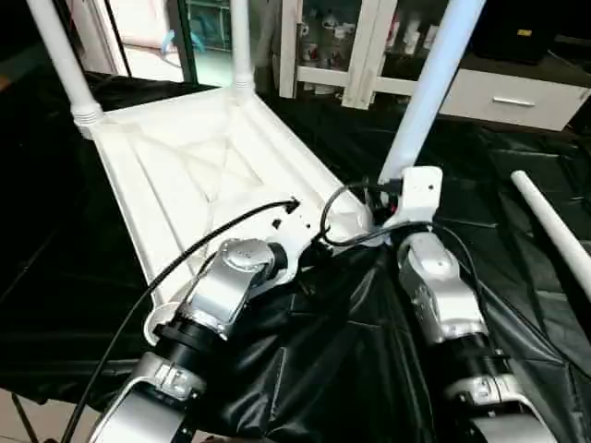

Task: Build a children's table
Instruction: Pick table leg

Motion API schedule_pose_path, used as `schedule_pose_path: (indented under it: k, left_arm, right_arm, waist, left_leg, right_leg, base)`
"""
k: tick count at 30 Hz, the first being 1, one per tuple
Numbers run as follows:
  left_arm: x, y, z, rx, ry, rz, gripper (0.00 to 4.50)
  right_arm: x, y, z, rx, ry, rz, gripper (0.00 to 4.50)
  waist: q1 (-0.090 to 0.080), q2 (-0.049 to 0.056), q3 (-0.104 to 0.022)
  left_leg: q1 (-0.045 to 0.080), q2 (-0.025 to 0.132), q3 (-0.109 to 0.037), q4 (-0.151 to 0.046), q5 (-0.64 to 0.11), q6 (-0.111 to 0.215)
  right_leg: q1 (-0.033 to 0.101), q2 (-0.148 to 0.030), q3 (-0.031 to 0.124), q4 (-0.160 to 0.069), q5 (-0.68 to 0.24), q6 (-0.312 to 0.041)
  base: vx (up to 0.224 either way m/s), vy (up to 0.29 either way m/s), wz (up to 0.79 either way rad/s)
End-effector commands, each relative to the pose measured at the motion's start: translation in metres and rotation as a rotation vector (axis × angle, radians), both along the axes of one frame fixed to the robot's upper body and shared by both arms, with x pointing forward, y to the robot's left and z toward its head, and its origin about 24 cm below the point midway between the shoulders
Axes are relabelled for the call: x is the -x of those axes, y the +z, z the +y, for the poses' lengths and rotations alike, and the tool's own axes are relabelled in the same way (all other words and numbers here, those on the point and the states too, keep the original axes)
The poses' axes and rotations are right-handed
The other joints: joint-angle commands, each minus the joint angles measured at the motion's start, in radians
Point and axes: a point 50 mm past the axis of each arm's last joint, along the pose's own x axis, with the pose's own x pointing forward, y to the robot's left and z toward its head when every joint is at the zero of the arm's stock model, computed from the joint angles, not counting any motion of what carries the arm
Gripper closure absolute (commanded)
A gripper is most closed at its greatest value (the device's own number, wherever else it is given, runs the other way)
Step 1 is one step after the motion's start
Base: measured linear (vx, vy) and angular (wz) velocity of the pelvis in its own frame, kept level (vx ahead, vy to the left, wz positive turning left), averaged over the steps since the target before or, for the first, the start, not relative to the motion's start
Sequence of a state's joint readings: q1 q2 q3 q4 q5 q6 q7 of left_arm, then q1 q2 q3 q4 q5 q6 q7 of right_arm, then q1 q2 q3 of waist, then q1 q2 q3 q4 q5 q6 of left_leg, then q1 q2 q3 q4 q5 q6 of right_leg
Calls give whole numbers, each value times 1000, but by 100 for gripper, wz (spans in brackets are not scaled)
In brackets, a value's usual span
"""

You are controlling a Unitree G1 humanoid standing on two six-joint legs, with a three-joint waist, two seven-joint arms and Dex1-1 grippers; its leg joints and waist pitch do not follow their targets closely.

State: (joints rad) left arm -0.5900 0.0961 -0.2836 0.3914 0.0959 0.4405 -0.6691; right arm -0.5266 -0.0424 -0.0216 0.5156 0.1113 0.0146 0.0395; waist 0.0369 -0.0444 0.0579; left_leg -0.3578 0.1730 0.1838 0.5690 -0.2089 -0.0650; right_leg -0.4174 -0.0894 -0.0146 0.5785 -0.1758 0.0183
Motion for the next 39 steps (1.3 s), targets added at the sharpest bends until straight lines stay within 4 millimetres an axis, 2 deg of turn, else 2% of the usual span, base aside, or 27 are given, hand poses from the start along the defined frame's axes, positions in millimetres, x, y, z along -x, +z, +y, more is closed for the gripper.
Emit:
schedule_pose_path:
  k: [1,4,5,10,12,13,15,17,19,21,22,23,25,26,30,31,33,34,36,39]
  left_arm:
    - [-2,40,-26,115,-98,-156,450]
    - [-2,36,-20,100,-89,-141,450]
    - [-2,35,-20,98,-88,-139,450]
    - [0,29,-13,77,-89,-121,450]
    - [0,28,-11,71,-94,-115,450]
    - [0,27,-9,66,-95,-111,450]
    - [0,27,-9,65,-94,-111,450]
    - [-1,27,-8,64,-93,-110,450]
    - [-2,26,-5,62,-88,-106,450]
    - [-2,25,-3,61,-84,-105,450]
    - [-2,25,-3,62,-84,-104,450]
    - [-2,25,-2,61,-84,-103,450]
    - [-2,25,0,60,-84,-102,450]
    - [-2,25,1,57,-84,-102,450]
    - [-3,24,5,50,-89,-103,450]
    - [-3,24,7,48,-91,-102,450]
    - [-3,24,8,46,-96,-100,450]
    - [-1,23,11,50,-118,-95,450]
    - [2,21,15,61,-157,-86,450]
    - [9,19,22,96,-212,-53,450]
  right_arm:
    - [19,-61,5,6,18,278,264]
    - [17,-60,4,9,16,270,264]
    - [16,-60,4,9,15,269,264]
    - [15,-58,2,28,20,247,264]
    - [16,-57,3,21,39,242,264]
    - [16,-55,6,-14,74,232,229]
    - [16,-54,6,-22,84,229,229]
    - [16,-53,8,-25,105,223,190]
    - [17,-50,10,-5,148,206,184]
    - [17,-46,10,-26,166,191,159]
    - [18,-45,10,-32,171,186,147]
    - [18,-43,9,-29,182,175,143]
    - [18,-39,8,-24,201,157,135]
    - [19,-36,8,-25,213,145,108]
    - [24,-27,5,-50,266,104,94]
    - [27,-24,3,-57,287,93,67]
    - [31,-20,1,-65,316,82,58]
    - [38,-16,-5,-50,361,69,56]
    - [47,-13,-14,-8,398,65,52]
    - [64,-9,-32,22,479,102,14]
  waist:
    - [-1,-7,-49]
    - [-4,-5,-52]
    - [-3,0,-54]
    - [-4,-1,-57]
    - [-4,-5,-57]
    - [-3,-5,-58]
    - [-4,-5,-58]
    - [-4,-4,-59]
    - [-4,-2,-60]
    - [1,-3,-63]
    - [-1,-4,-62]
    - [0,4,-60]
    - [-2,-1,-59]
    - [0,6,-62]
    - [1,1,-65]
    - [6,0,-66]
    - [7,0,-66]
    - [5,1,-67]
    - [13,-1,-67]
    - [13,-2,-64]
  left_leg:
    - [1,39,-2,-62,-93,94]
    - [3,41,-4,-63,-100,82]
    - [4,41,-4,-62,-96,80]
    - [5,39,-2,-57,-60,91]
    - [5,39,-1,-55,-56,97]
    - [4,39,-1,-55,-57,103]
    - [4,40,-2,-55,-56,107]
    - [6,40,-2,-54,-56,107]
    - [7,40,-2,-53,-56,109]
    - [5,40,-2,-50,-42,111]
    - [6,41,-2,-51,-44,115]
    - [6,41,-3,-51,-58,112]
    - [4,42,-3,-52,-80,102]
    - [6,42,-4,-51,-84,96]
    - [4,42,-4,-48,-65,99]
    - [5,42,-4,-47,-58,107]
    - [4,42,-4,-46,-57,112]
    - [4,44,-5,-47,-61,113]
    - [4,44,-7,-45,-49,115]
    - [2,46,-6,-47,-81,116]
  right_leg:
    - [48,-37,25,-46,-51,-224]
    - [48,-34,23,-44,-55,-229]
    - [48,-35,23,-42,-47,-232]
    - [52,-33,23,-36,24,-252]
    - [53,-32,23,-34,30,-258]
    - [55,-33,23,-34,28,-261]
    - [55,-34,23,-33,24,-263]
    - [54,-34,23,-33,23,-269]
    - [54,-33,22,-32,24,-276]
    - [58,-34,23,-30,45,-282]
    - [55,-33,23,-29,45,-284]
    - [54,-34,23,-30,25,-286]
    - [55,-34,23,-34,-6,-282]
    - [56,-35,23,-32,-9,-280]
    - [57,-34,23,-28,29,-285]
    - [58,-35,24,-27,40,-285]
    - [60,-34,24,-27,42,-285]
    - [58,-35,23,-26,34,-289]
    - [61,-34,23,-26,41,-278]
    - [59,-36,23,-30,6,-277]
  base:
    - [0,0,0]
    - [0,0,0]
    - [0,0,0]
    - [0,0,0]
    - [0,0,0]
    - [0,0,0]
    - [0,0,0]
    - [0,0,0]
    - [0,0,0]
    - [0,0,0]
    - [0,0,0]
    - [0,0,0]
    - [0,0,0]
    - [0,0,0]
    - [0,0,0]
    - [0,0,0]
    - [0,0,0]
    - [0,0,0]
    - [0,0,0]
    - [0,0,0]
